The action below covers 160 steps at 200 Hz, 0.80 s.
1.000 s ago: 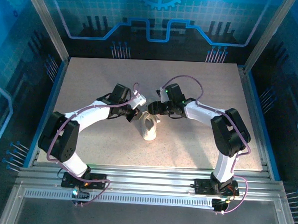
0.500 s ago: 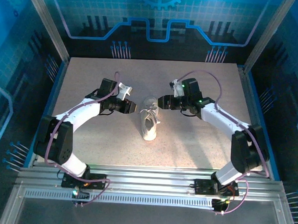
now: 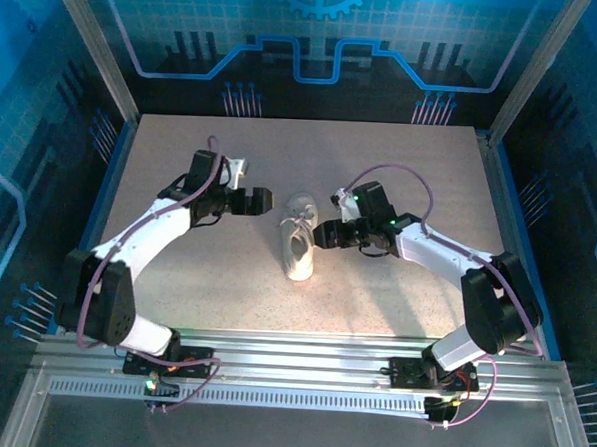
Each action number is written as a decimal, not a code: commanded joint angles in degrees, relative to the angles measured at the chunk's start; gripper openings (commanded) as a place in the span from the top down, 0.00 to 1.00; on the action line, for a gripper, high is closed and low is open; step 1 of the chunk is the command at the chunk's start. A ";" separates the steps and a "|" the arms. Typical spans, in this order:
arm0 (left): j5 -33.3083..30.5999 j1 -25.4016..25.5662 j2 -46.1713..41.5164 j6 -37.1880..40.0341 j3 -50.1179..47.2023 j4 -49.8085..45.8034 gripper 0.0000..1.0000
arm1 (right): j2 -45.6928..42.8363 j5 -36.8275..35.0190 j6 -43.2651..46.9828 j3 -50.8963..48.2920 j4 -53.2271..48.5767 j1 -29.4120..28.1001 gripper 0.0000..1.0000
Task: Tie the shoes
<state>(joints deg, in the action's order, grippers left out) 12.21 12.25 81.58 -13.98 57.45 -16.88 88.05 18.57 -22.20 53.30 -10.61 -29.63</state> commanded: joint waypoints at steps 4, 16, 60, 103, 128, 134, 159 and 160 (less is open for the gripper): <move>-12.01 -1.73 -4.56 -10.82 -1.90 0.59 0.01 | -0.24 -1.76 1.96 0.20 -1.23 -1.16 0.40; -9.98 -3.19 -4.23 -11.84 -2.39 -0.24 0.01 | 0.25 -2.02 2.40 0.48 -1.49 -1.57 0.40; 0.53 -2.75 -1.04 -20.22 -6.34 8.97 0.22 | 3.97 -1.74 3.82 1.88 -1.71 -2.06 0.39; -1.41 2.69 6.26 -32.92 -5.44 14.66 0.30 | 6.36 -2.27 5.98 3.41 -2.71 -2.10 0.40; -3.77 6.16 10.45 -38.15 -3.35 16.63 0.27 | 7.13 -2.99 6.98 4.26 -3.58 -1.92 0.44; -4.08 6.69 11.51 -39.37 -2.87 16.84 0.25 | 7.22 -3.18 7.16 4.27 -3.70 -1.84 0.46; -3.93 8.09 15.16 -43.52 -1.24 18.78 0.24 | 6.74 -4.46 7.91 4.26 -3.98 -1.57 0.60; -3.89 8.16 15.26 -43.69 -1.18 18.89 0.24 | 6.72 -4.48 7.93 4.27 -4.02 -1.57 0.61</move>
<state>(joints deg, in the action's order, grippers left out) 9.26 19.49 94.37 -50.61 53.39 -1.78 94.48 15.70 -16.23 56.14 -12.78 -31.09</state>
